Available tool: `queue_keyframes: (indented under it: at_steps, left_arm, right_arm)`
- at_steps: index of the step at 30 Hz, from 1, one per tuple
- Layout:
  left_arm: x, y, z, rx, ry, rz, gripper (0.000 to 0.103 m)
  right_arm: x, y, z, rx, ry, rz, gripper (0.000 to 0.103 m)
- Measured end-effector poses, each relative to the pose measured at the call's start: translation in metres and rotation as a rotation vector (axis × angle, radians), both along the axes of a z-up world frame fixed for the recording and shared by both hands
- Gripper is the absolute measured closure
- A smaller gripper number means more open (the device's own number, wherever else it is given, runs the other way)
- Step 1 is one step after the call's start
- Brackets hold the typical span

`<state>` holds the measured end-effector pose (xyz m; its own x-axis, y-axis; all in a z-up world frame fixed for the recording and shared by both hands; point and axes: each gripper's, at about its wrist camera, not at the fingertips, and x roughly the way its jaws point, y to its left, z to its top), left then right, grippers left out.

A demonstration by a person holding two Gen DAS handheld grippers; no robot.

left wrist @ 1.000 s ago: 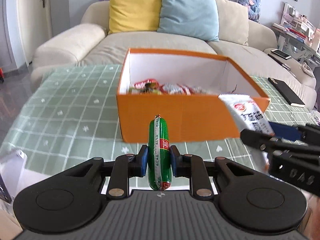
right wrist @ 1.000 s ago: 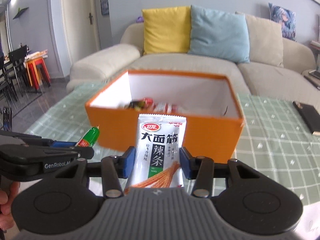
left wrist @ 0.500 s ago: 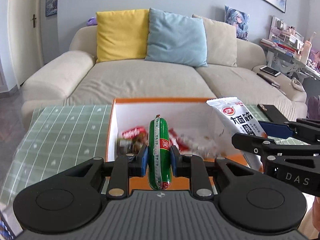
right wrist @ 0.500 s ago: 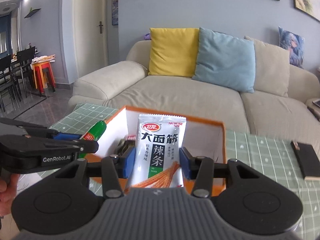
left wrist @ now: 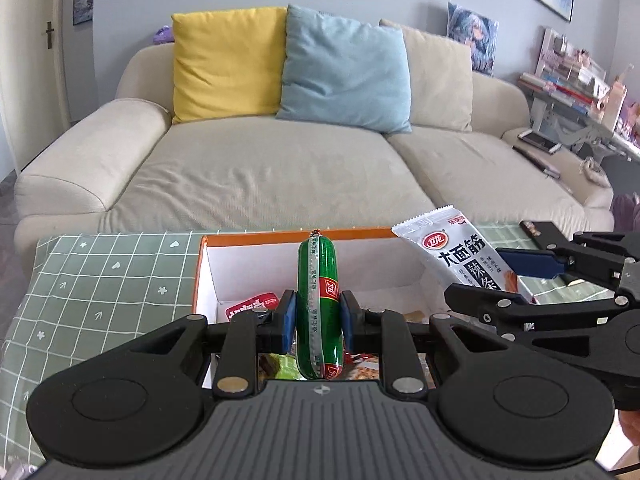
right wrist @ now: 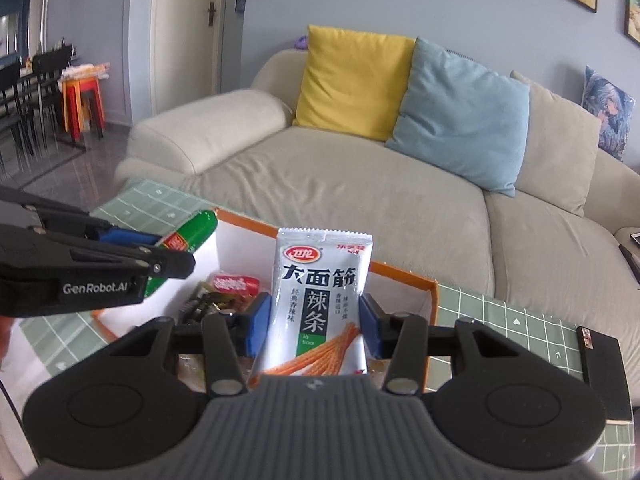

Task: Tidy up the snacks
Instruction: 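Carry both held snacks over the orange box and lower them inside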

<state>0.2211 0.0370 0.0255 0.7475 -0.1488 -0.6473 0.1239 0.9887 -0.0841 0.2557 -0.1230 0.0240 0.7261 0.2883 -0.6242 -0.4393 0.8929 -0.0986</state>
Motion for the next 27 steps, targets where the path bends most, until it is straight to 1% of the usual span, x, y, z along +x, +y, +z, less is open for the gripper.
queue_keyframes:
  at_steps: [4, 8, 11, 13, 15, 20, 24, 27]
  left_arm:
    - [0.023, 0.006, -0.016, -0.017, 0.064, -0.028, 0.078]
    - [0.043, 0.006, -0.036, 0.008, 0.140, -0.044, 0.078]
    - [0.054, 0.005, -0.052, 0.009, 0.193, -0.060, 0.078]
    - [0.059, 0.003, -0.059, -0.002, 0.212, -0.069, 0.078]
    - [0.064, 0.002, -0.067, -0.012, 0.241, -0.069, 0.078]
    - [0.077, 0.000, -0.080, 0.008, 0.307, -0.034, 0.078]
    - [0.083, -0.007, -0.086, 0.054, 0.344, -0.006, 0.078]
    - [0.085, -0.009, -0.091, 0.060, 0.366, -0.005, 0.078]
  right_arm:
    - [0.022, 0.004, -0.016, -0.038, 0.036, 0.008, 0.058]
    - [0.053, 0.004, -0.041, -0.061, 0.141, -0.013, 0.058]
    - [0.072, 0.002, -0.060, -0.078, 0.205, -0.048, 0.058]
    - [0.082, 0.003, -0.069, -0.081, 0.234, -0.056, 0.058]
    - [0.089, 0.005, -0.078, -0.094, 0.249, -0.058, 0.058]
    - [0.102, 0.013, -0.091, -0.144, 0.256, -0.066, 0.057]
    - [0.108, 0.020, -0.101, -0.212, 0.258, -0.068, 0.057]
    - [0.108, 0.023, -0.105, -0.226, 0.268, -0.059, 0.057]
